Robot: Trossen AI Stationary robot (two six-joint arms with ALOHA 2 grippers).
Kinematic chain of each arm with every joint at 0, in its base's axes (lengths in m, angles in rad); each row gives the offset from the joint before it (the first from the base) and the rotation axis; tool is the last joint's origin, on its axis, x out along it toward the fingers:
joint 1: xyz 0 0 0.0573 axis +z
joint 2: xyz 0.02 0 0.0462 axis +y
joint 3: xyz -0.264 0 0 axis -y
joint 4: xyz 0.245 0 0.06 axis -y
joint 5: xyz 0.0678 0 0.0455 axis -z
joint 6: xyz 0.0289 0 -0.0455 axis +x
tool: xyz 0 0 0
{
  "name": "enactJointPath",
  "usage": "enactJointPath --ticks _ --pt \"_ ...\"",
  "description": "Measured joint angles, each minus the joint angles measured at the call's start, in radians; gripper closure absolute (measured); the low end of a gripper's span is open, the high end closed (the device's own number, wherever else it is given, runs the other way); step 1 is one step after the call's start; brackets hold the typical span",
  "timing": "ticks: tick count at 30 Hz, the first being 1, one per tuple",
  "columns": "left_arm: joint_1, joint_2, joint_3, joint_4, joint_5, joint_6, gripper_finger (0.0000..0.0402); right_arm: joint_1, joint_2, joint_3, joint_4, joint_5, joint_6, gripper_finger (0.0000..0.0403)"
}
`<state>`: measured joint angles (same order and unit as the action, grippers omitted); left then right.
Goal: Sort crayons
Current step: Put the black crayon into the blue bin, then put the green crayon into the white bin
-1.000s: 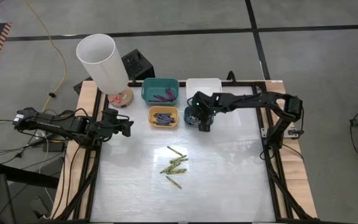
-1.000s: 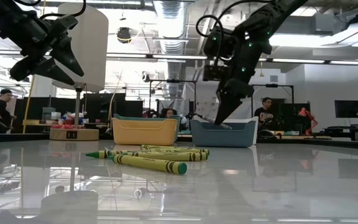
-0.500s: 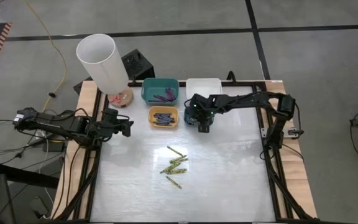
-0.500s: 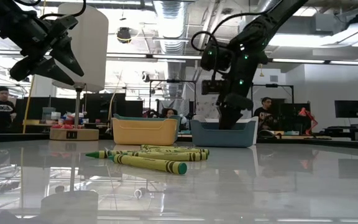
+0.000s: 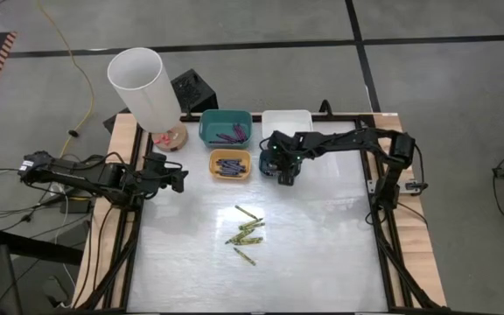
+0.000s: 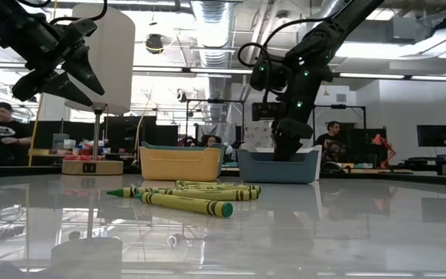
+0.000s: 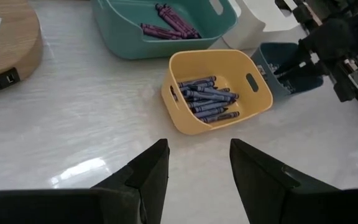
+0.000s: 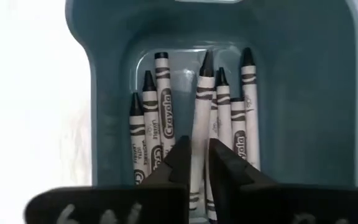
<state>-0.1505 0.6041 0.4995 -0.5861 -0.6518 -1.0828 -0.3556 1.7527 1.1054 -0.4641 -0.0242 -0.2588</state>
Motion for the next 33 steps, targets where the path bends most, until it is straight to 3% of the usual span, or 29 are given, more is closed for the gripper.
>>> enactJointPath --ticks 6,13,17,21,33 --pt "0.0 0.0 0.0 0.0 0.0 0.001 0.0242 0.008 0.0 0.066 -0.052 0.0 0.0 0.0337" --pt "0.0 0.0 0.0 0.0 0.0 0.001 0.0242 0.033 0.0 0.293 -0.236 0.0 0.078 0.0336" --pt "0.0 0.0 0.0 0.0 0.0 0.007 0.0242 0.09 -0.001 0.409 -0.291 -0.002 0.162 0.0336" --pt "0.0 0.0 0.0 0.0 0.014 0.028 0.0242 0.177 -0.002 0.448 -0.24 0.003 0.268 0.0336" --pt "0.0 0.0 0.0 0.001 0.146 0.104 0.0242 0.439 0.003 0.411 -0.158 0.314 0.504 0.0336"
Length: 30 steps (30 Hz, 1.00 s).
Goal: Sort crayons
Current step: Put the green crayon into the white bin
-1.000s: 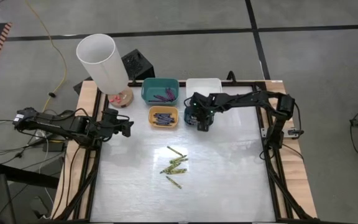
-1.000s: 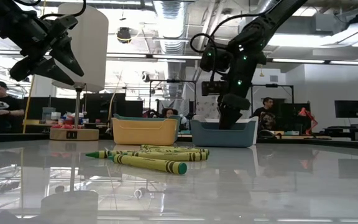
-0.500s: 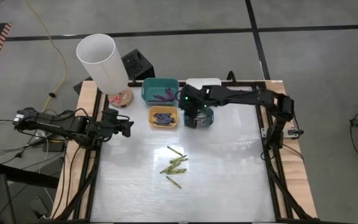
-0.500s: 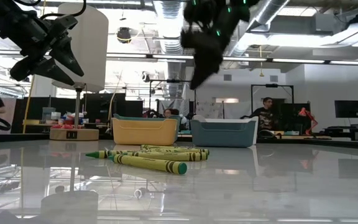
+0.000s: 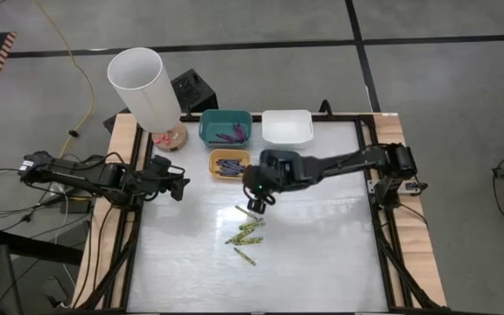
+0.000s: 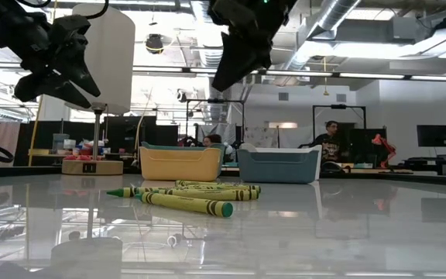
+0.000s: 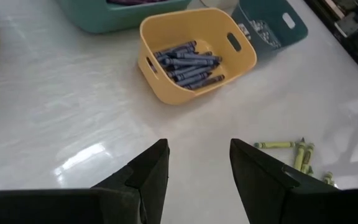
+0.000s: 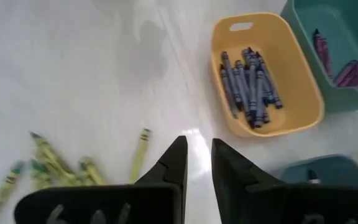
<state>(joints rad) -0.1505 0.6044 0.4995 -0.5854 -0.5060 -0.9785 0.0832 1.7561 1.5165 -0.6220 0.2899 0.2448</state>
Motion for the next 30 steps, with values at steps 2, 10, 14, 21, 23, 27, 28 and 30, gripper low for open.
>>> enactJointPath --ticks 2,10,14,21,23,27,28,30 --pt "0.0 0.0 0.0 0.0 0.006 0.006 0.0242 0.022 0.0 -0.007 0.025 0.01 0.049 0.0336" --pt "0.0 0.0 0.0 0.0 0.016 0.028 0.0242 0.098 0.098 -0.008 0.156 0.054 0.125 0.0335" --pt "0.0 0.0 0.0 -0.001 0.039 0.031 0.0242 0.124 0.15 -0.006 0.19 0.081 0.151 0.0335" --pt "0.0 0.0 0.0 0.0 0.052 0.04 0.0242 0.133 0.165 -0.002 0.139 0.106 0.231 0.0335" --pt "0.0 0.0 0.0 -0.001 0.052 0.04 0.0242 0.132 0.165 -0.002 0.129 0.106 0.234 0.0335" --pt "0.0 0.0 0.0 -0.001 0.049 0.04 0.0242 0.129 0.178 -0.001 0.117 0.092 0.237 0.0335" --pt "0.0 0.0 0.0 -0.001 0.049 0.04 0.0242 0.126 0.185 0.0 0.119 0.075 0.245 0.0335" --pt "0.0 0.0 0.0 -0.001 0.049 0.04 0.0242 0.126 0.203 -0.002 0.1 0.046 0.255 0.0335"
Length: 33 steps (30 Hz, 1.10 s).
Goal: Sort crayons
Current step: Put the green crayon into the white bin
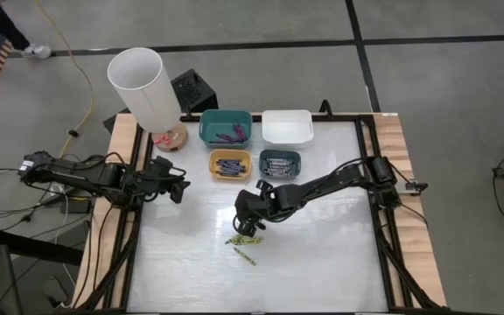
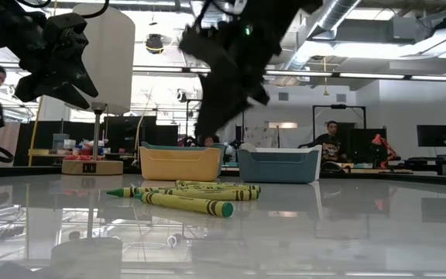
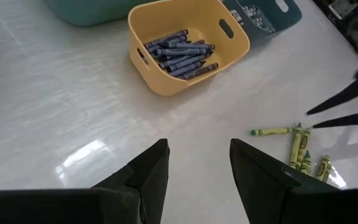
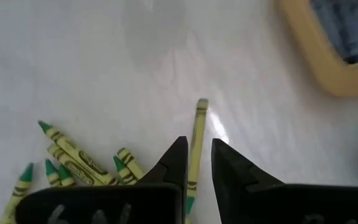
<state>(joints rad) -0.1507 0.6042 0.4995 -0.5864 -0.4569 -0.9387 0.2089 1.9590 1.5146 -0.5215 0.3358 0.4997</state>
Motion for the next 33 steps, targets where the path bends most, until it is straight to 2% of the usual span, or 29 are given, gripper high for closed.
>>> enactJointPath --ticks 10,16,22,33 --pt "0.0 0.0 0.0 0.001 -0.001 -0.006 0.0242 -0.007 0.026 0.0 0.004 -0.051 0.008 0.0328" --pt "0.0 0.0 0.0 0.001 -0.001 -0.006 0.0242 -0.022 0.026 0.0 0.003 -0.098 0.008 0.0268" --pt "0.0 0.0 0.0 0.001 -0.028 -0.008 0.0242 -0.028 0.026 0.0 0.003 -0.08 -0.012 0.0222" --pt "0.0 0.0 0.0 -0.001 -0.056 -0.007 0.0242 -0.047 0.096 -0.002 0.013 -0.107 -0.037 0.0227"
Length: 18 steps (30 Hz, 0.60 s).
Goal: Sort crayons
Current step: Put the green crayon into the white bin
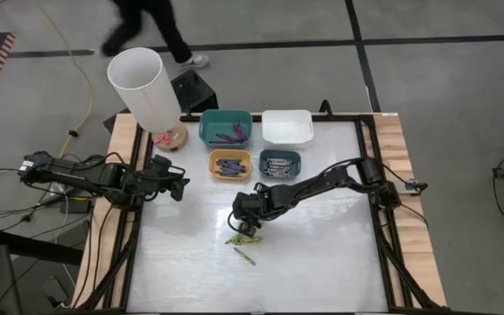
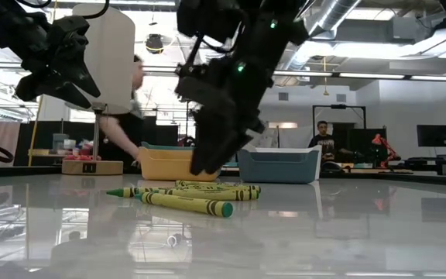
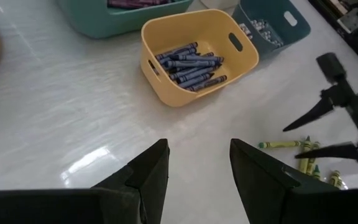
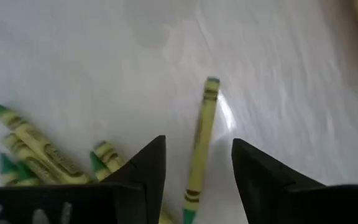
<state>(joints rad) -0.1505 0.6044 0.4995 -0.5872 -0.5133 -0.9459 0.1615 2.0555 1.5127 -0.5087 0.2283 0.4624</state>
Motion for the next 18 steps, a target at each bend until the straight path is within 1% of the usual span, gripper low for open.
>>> enactJointPath --ticks 7,11,14,18 --pt "0.0 0.0 0.0 -0.001 -0.011 0.0 0.0242 -0.009 0.038 0.0 -0.011 -0.07 -0.002 0.0227" --pt "0.0 -0.001 0.0 -0.001 -0.011 0.0 0.0242 -0.008 0.041 0.002 -0.021 -0.071 0.006 0.0238" --pt "0.0 0.0 0.0 -0.002 -0.011 0.0 0.0242 -0.011 0.041 0.002 -0.037 -0.071 0.008 0.0272" --pt "0.0 0.0 0.0 -0.002 -0.021 0.0 0.0242 -0.024 0.041 0.002 -0.056 -0.095 0.012 0.0335"
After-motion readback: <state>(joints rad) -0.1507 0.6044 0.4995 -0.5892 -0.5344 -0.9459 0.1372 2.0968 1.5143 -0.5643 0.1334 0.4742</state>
